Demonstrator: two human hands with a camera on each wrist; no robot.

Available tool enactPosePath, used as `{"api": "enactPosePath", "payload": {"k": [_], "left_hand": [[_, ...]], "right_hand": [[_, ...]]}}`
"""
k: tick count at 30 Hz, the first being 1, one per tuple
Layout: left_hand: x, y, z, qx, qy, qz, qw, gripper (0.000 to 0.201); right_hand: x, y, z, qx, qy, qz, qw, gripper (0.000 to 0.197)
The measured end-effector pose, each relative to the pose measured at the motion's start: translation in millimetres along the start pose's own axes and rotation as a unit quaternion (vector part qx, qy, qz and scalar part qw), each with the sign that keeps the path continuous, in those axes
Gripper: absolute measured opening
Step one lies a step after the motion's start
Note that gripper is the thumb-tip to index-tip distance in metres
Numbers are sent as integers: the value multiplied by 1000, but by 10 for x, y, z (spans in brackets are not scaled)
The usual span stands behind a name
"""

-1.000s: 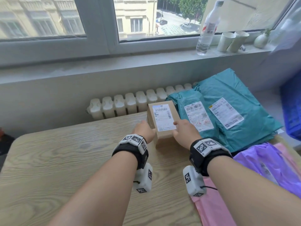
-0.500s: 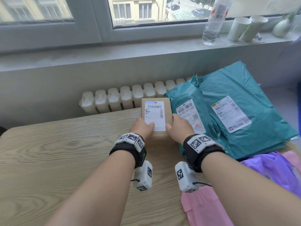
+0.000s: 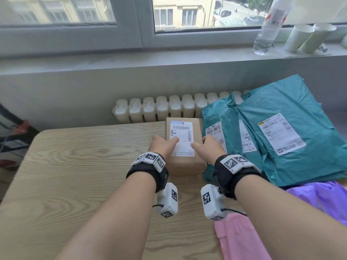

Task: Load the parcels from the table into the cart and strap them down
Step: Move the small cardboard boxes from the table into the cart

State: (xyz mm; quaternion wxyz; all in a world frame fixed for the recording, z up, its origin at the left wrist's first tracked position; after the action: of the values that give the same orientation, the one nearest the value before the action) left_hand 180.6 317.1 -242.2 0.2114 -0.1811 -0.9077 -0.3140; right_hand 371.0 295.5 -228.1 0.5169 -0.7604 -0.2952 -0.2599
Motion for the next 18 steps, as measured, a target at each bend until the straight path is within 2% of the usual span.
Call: {"api": "enactPosePath", "payload": {"k": [4, 8, 11, 16, 18], "left_hand": [[114, -143, -84, 14, -29, -74, 997, 72], [304, -298, -190, 25, -57, -143, 988, 53], [473, -404, -243, 20, -58, -165, 984, 38], [781, -540, -371, 2, -48, -224, 973, 78], [936, -607, -423, -2, -34, -249, 968, 94]], "right_hand": [[-14, -47, -82, -2, 6, 43, 999, 45], [-68, -201, -153, 8, 16, 88, 996, 59], [-93, -363, -240, 17, 35, 128, 991, 57], [-130, -646, -352, 36, 42, 173, 983, 40], [-162, -773, -404, 41, 45, 193, 979, 41]]}}
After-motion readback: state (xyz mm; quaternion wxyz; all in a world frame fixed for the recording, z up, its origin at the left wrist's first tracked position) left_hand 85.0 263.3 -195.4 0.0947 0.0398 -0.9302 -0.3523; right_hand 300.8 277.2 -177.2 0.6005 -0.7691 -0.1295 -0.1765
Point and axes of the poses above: each hand's wrist, its own z-axis towards the middle knuckle, its own x-axis out of the back of the hand, y = z × x, the point moved 9 cm from there along z, towards the middle knuckle, and after that the axes turned 14 degrees about x, right-handed, at the moved point
